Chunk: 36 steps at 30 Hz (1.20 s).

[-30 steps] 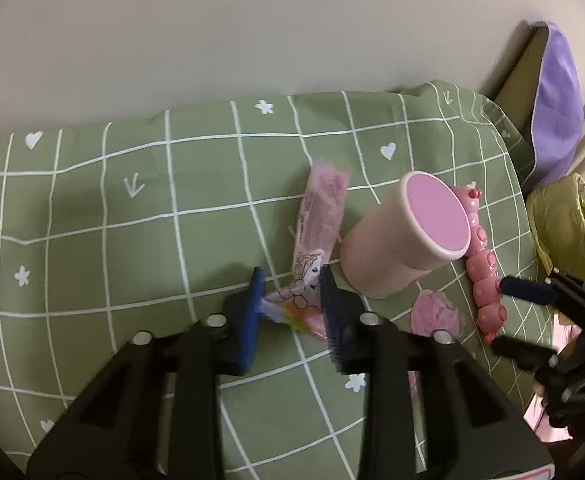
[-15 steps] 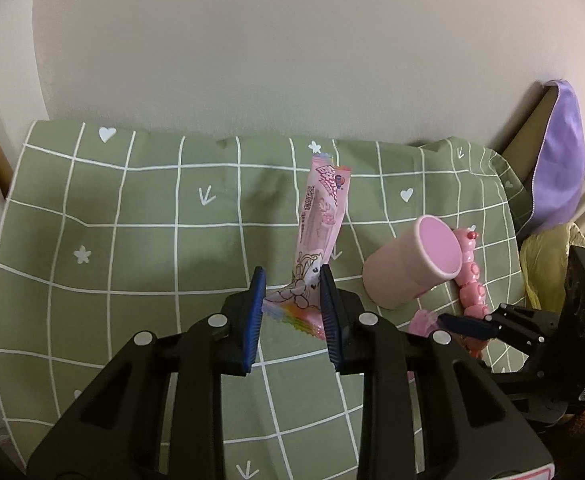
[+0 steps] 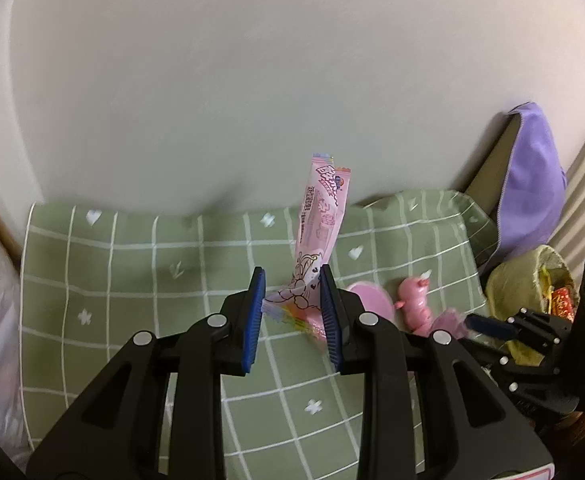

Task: Collect trash
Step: 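Carry the pink lid and pink wrapper over the trash bag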

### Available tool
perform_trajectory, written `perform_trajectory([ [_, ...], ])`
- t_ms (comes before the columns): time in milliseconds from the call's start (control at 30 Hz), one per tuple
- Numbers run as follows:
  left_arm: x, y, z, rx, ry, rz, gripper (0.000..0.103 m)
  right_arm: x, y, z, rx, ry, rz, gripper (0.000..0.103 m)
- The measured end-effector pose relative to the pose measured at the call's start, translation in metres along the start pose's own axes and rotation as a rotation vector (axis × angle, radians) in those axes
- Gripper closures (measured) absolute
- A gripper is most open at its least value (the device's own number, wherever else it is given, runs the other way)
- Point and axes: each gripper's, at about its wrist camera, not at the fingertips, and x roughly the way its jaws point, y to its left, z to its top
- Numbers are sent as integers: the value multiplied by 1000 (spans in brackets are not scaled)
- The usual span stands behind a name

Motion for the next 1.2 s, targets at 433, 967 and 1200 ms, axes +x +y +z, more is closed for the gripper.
perform_trajectory([
  [433,-1,-100,66,213,-65,-149,77,-94,-84,17,120,-173,-289,75],
  [967,24,-266,89,461,-25,-442,77,-221,-181,-34,311,-273,-613,75],
  [1200,33,-321,75,569,34,-541,77,-250,-196,-78,405,-240,-697,75],
])
